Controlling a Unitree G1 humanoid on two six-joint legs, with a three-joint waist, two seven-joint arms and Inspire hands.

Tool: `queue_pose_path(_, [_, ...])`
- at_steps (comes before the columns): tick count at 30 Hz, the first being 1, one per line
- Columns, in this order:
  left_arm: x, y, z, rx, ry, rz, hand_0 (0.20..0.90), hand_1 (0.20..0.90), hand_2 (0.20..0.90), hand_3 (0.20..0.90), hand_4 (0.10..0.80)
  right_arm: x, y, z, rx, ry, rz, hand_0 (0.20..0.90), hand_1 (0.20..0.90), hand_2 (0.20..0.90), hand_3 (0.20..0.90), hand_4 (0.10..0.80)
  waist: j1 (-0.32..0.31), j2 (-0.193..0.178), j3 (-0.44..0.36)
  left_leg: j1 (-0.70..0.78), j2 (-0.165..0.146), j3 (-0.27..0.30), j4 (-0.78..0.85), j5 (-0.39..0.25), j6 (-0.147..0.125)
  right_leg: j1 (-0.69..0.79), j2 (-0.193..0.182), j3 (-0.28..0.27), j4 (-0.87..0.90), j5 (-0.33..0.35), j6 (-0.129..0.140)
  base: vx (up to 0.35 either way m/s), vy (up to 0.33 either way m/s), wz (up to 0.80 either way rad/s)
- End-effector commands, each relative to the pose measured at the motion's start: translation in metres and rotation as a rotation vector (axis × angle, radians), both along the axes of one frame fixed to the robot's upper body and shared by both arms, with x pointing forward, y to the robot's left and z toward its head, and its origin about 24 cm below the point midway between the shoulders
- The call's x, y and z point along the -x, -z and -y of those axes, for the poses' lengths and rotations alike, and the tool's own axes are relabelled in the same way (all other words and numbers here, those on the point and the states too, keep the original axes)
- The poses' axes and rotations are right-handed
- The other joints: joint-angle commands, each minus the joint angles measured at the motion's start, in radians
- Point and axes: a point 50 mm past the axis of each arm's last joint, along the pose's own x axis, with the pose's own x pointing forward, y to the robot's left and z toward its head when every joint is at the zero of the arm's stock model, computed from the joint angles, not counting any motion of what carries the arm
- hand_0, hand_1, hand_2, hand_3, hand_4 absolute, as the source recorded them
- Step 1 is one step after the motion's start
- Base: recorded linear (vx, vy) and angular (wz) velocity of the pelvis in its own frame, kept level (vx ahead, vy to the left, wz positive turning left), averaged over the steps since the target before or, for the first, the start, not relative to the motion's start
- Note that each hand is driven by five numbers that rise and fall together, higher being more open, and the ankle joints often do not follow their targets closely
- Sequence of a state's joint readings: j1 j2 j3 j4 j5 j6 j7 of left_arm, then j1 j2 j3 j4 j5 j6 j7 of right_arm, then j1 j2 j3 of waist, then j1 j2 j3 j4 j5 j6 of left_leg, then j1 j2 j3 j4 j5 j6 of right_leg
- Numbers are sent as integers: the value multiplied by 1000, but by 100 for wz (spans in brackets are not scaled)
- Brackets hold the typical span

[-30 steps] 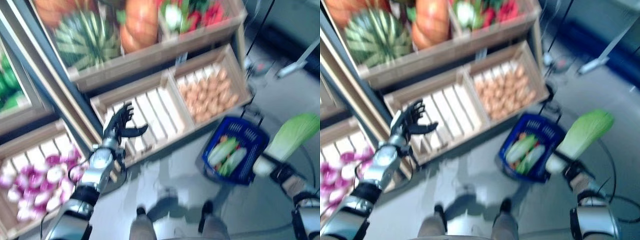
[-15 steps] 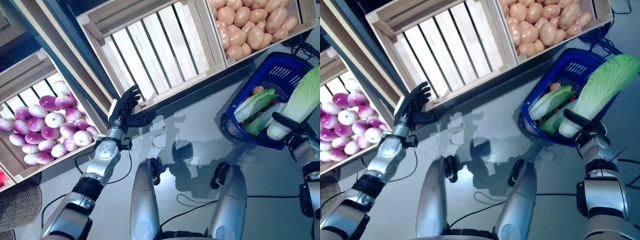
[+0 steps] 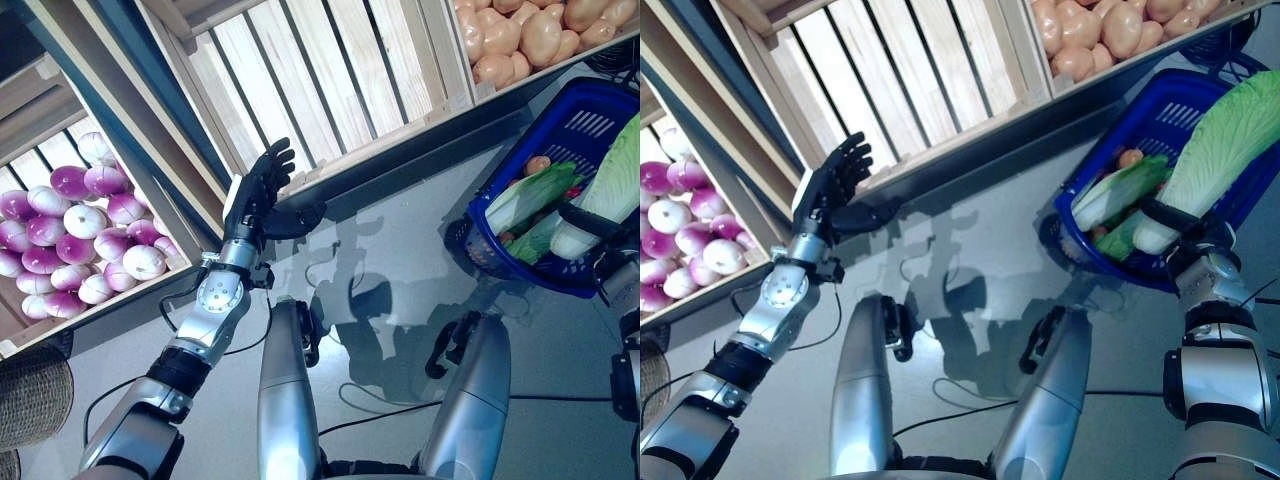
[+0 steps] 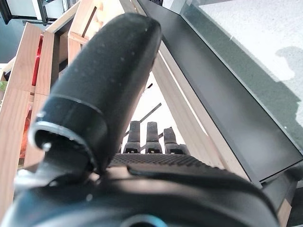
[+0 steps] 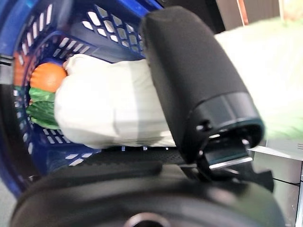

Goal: Put vegetables into the basket

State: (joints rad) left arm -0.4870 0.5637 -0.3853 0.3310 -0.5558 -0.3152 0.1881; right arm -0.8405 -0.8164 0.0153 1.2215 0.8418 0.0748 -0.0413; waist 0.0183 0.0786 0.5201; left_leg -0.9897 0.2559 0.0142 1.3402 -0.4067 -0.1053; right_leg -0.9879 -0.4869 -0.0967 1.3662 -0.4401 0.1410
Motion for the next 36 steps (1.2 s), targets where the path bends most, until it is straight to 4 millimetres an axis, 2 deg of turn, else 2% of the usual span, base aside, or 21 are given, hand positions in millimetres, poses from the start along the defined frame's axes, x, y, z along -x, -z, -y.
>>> queue_pose_path(1, [2,-35,-4,4,8,176,900,900,900,900,800,18,-34,32,59,111,129,900,900,900,900,800,-3,-19,-84,67,7,47,34,-153,-12,49,37,-9,-34,11,-32,46,6,0])
queue_pose_path(8, [3,-29,-8,8,10,150,900,900,900,900,800,19,-35,33,68,84,107,900,900,900,900,800,4,-28,-102,123,20,58,-69,-102,-12,97,49,-16,-127,52,-16,21,32,-1])
queue_pose_path(11, [5,-28,-5,8,70,154,900,900,900,900,800,19,-28,32,75,68,80,900,900,900,900,800,9,-35,-112,186,33,68,-149,-70,-13,155,52,-21,-199,76,-10,42,62,-8])
queue_pose_path(12, [7,-27,-3,5,92,153,900,900,900,900,800,20,-25,32,80,57,61,900,900,900,900,800,11,-42,-120,216,39,77,-217,-19,-6,186,53,-30,-262,119,-19,9,54,-18])
queue_pose_path(13, [7,-27,-4,4,93,153,900,900,900,900,800,21,-23,32,79,54,59,900,900,900,900,800,13,-44,-122,233,42,79,-239,-9,-7,204,54,-32,-282,127,-19,88,50,-18])
queue_pose_path(14, [7,-27,-4,6,89,150,900,900,900,900,800,21,-22,31,77,50,57,900,900,900,900,800,14,-45,-128,254,48,76,-247,-28,-16,222,55,-28,-284,107,-8,69,30,-9])
queue_pose_path(15, [7,-27,-5,10,79,147,900,900,900,900,800,21,-20,31,69,45,57,900,900,900,900,800,16,-51,-134,273,51,86,-303,17,-7,243,57,-37,-332,145,-16,82,26,-9])
queue_pose_path(17, [5,-24,-7,20,62,136,900,900,900,900,800,20,-11,27,55,29,38,900,900,900,900,800,22,-61,-155,338,58,106,-408,61,-5,313,61,-57,-414,179,-13,59,11,-10])
queue_pose_path(21, [4,-22,-8,17,57,128,900,900,900,900,800,19,0,21,22,9,35,900,900,900,900,800,31,-76,-182,427,57,131,-541,121,-1,410,71,-97,-523,221,-10,76,-1,-8])
queue_pose_path(23, [5,-17,-11,8,46,106,900,900,900,900,800,22,17,15,-8,-28,26,900,900,900,900,800,38,-92,-220,526,44,148,-676,179,0,528,91,-147,-667,267,-9,165,-7,-3])
queue_pose_path(25, [5,-15,-13,4,43,100,900,900,900,900,800,23,21,14,-20,-37,36,900,900,900,900,800,39,-95,-226,557,41,151,-714,196,0,563,97,-160,-708,281,-9,125,0,-1])
queue_pose_path(27, [5,-3,-18,6,48,37,900,900,900,900,800,26,49,1,-97,-62,7,900,900,900,900,800,38,-112,-283,668,19,181,-861,260,-3,686,141,-201,-880,329,-4,194,-8,-1])
queue_pose_path(28, [6,-2,-17,3,53,28,900,900,900,900,800,26,53,-2,-106,-66,1,900,900,900,900,800,38,-114,-289,684,15,185,-879,268,-4,702,147,-205,-900,337,-3,205,-10,-13])
queue_pose_path(29, [7,7,-15,-20,66,-7,900,900,900,900,800,28,70,-12,-136,-74,-32,900,900,900,900,800,36,-122,-319,740,0,194,-954,294,-4,764,176,-213,-990,358,-1,148,-6,-17])
queue_pose_path(30, [8,9,-14,-24,69,-16,900,900,900,900,800,28,73,-15,-143,-75,-37,900,900,900,900,800,36,-124,-324,753,-3,196,-969,300,-4,777,182,-214,-1010,364,0,226,-9,-26])
queue_pose_path(31, [10,20,-12,-27,69,-55,900,900,900,900,800,30,87,-24,-167,-59,-55,900,900,900,900,800,32,-130,-353,806,-15,211,-1037,321,-3,834,211,-216,-1085,380,3,170,-5,-23])
queue_pose_path(32, [12,25,-12,-23,64,-72,900,900,900,900,800,32,94,-28,-167,-56,-72,900,900,900,900,800,30,-131,-365,825,-20,215,-1061,327,-3,855,222,-215,-1113,386,4,240,7,-25])
queue_pose_path(33, [17,41,-13,-15,40,-118,900,900,900,900,800,34,107,-43,-195,-61,-71,900,900,900,900,800,24,-133,-391,879,-28,227,-1135,352,-3,907,244,-211,-1187,409,9,167,16,-18])
queue_pose_path(34, [18,45,-13,-13,33,-131,900,900,900,900,800,34,111,-47,-202,-63,-69,900,900,900,900,800,22,-134,-398,891,-30,228,-1152,358,-4,918,248,-210,-1202,415,10,161,27,-21])
queue_pose_path(36, [28,66,-14,-7,-3,-174,900,900,900,900,800,34,124,-73,-234,-88,-39,900,900,900,900,800,12,-134,-425,940,-39,239,-1232,393,-1,957,261,-199,-1270,451,16,108,43,-20])
